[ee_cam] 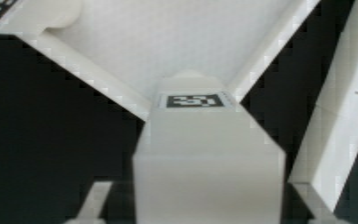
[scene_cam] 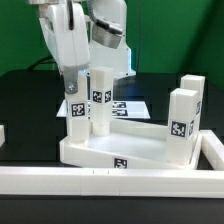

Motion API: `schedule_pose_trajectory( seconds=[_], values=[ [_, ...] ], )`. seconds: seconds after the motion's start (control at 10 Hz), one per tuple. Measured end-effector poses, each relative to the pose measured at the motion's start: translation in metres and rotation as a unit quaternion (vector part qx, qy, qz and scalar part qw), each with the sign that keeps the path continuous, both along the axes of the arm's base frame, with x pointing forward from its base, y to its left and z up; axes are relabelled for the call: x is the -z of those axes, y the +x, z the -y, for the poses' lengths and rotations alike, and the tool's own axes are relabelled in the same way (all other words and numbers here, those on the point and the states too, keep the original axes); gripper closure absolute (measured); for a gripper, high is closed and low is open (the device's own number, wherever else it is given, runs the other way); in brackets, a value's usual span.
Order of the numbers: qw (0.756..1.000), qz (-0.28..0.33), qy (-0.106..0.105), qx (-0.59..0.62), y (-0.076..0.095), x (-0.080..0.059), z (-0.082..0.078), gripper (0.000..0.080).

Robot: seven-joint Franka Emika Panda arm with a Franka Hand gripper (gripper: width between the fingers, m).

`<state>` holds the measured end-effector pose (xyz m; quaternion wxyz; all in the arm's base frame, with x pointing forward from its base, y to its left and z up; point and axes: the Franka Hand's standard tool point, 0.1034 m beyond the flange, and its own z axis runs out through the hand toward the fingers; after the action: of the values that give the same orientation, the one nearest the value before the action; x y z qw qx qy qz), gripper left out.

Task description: Assemble desk

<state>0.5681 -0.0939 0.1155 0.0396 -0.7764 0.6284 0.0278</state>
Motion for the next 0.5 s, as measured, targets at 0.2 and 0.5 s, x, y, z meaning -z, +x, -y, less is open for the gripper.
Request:
schedule_pose_trajectory(
  seconds=[0.2,0.5],
  values=[
    [0.999,-0.003,-0.009,-0.047,-0.0007,0.0012,-0.0024,0.0314],
    [0.981,-0.008,-0.030,-0.190,0.0016,0.0004,-0.0096,0.0158]
  ],
)
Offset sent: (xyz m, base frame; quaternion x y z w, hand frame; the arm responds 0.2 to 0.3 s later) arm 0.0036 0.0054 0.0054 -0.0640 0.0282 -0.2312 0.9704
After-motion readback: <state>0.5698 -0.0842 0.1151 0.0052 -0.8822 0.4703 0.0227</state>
